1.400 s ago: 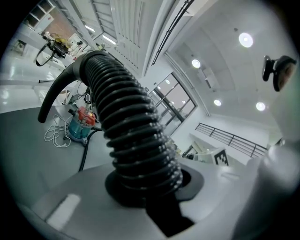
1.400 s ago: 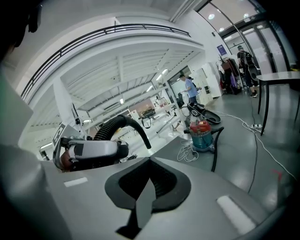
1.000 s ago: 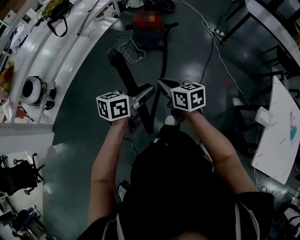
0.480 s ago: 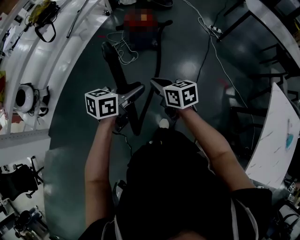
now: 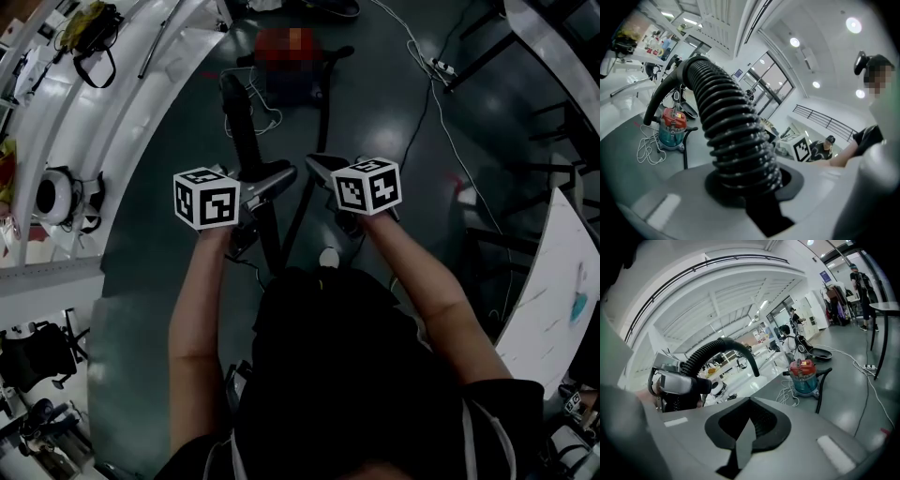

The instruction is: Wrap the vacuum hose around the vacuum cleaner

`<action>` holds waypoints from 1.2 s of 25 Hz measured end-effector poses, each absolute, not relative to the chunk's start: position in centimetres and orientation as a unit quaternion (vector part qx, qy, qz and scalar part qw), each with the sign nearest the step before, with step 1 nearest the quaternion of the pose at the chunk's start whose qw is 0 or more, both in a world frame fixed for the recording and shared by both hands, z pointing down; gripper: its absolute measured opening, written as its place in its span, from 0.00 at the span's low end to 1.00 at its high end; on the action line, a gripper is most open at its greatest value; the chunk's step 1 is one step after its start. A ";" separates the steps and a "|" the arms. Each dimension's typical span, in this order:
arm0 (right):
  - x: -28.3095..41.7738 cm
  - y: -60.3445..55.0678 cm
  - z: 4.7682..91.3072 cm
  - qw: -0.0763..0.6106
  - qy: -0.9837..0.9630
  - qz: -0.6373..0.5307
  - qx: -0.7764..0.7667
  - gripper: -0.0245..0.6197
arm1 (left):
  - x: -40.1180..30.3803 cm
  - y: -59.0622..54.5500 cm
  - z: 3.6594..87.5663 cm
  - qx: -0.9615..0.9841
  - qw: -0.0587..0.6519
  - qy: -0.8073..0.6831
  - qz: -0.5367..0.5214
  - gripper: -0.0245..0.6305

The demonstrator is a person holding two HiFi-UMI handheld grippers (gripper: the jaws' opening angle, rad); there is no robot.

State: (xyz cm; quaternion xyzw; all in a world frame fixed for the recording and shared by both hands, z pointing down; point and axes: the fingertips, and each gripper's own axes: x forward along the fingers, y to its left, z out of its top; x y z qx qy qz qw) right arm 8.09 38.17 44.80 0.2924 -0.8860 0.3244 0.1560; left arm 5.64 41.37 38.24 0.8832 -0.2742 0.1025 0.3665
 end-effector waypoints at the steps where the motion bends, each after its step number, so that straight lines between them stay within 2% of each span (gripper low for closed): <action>1: 8.0 37.8 44.7 0.156 -0.887 0.322 0.291 0.03 | 5.6 41.1 38.1 0.885 0.364 -0.270 0.108 0.18; 9: 6.1 35.2 43.5 0.155 -0.894 0.305 0.290 0.03 | 4.0 39.6 37.6 0.897 0.342 -0.234 0.154 0.18; 30: -3.1 21.8 43.5 0.149 -0.873 0.296 0.357 0.03 | -4.6 28.8 39.2 0.903 0.362 -0.102 0.207 0.19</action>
